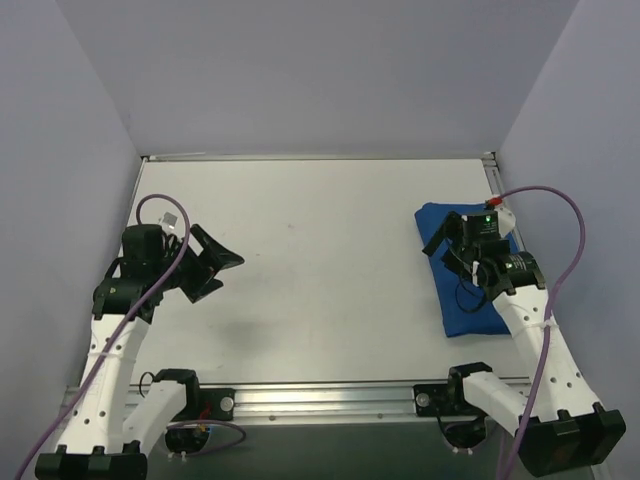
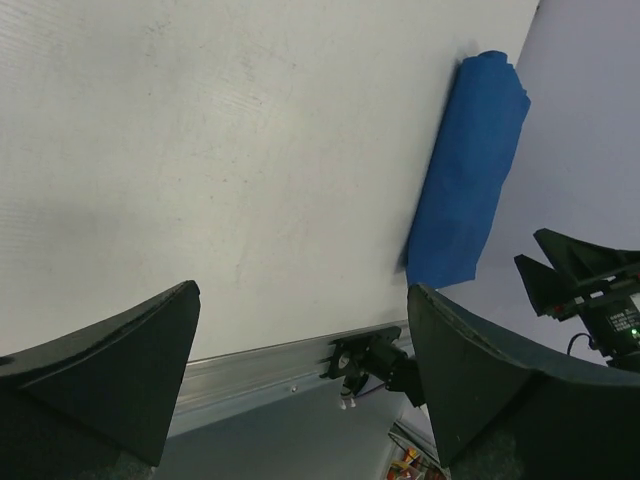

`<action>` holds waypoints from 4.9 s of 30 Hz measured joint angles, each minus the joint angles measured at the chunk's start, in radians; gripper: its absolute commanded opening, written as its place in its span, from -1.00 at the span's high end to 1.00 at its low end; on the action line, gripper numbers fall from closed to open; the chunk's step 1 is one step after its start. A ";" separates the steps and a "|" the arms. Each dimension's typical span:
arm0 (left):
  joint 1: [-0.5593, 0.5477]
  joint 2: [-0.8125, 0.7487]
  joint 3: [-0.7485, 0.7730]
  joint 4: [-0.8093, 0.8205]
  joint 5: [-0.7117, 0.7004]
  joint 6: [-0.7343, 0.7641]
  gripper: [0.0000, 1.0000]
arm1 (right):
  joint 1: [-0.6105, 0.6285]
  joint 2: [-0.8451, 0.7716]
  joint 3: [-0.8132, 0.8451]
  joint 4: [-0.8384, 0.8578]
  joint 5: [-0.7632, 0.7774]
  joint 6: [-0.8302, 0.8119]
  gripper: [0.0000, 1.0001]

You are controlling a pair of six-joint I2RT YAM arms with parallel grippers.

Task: Open and lay out the surgical kit
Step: Move the surgical kit at the center of the board.

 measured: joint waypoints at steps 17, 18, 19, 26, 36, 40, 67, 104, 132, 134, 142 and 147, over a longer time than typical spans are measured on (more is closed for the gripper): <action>0.009 0.153 0.042 -0.001 0.004 0.154 0.67 | -0.195 0.690 0.303 0.065 0.507 0.039 1.00; 0.007 0.153 0.054 -0.006 -0.007 0.168 0.80 | -0.230 0.728 0.303 0.063 0.526 0.051 1.00; 0.005 0.153 0.063 -0.007 -0.016 0.180 0.89 | -0.262 0.760 0.303 0.063 0.545 0.061 1.00; -0.010 0.154 0.073 -0.008 -0.051 0.238 0.95 | -0.331 0.822 0.300 0.071 0.654 0.072 1.00; -0.023 0.163 0.073 -0.010 -0.059 0.268 0.95 | -0.203 0.893 0.226 0.134 0.658 0.045 1.00; -0.029 0.165 0.073 -0.023 -0.062 0.276 0.95 | -0.153 0.916 0.226 0.154 0.663 0.009 1.00; -0.034 0.078 0.033 -0.055 -0.087 0.248 0.95 | 0.317 1.077 0.437 0.516 0.186 -0.502 1.00; -0.384 1.142 0.457 0.266 -0.118 -0.228 0.95 | -0.091 1.349 0.816 0.423 -0.276 -0.304 1.00; -0.203 1.601 1.222 -0.082 -0.122 0.134 0.95 | 0.009 1.022 0.244 0.582 -0.463 -0.138 1.00; -0.177 1.632 1.279 -0.099 -0.104 0.165 0.94 | 0.015 1.016 0.236 0.584 -0.479 -0.124 1.00; -0.145 1.710 1.411 -0.129 -0.028 0.238 0.56 | 0.005 0.929 0.158 0.575 -0.522 -0.103 0.89; -0.158 1.663 1.328 -0.154 -0.095 0.249 0.00 | -0.029 0.883 0.165 0.500 -0.502 -0.164 -0.33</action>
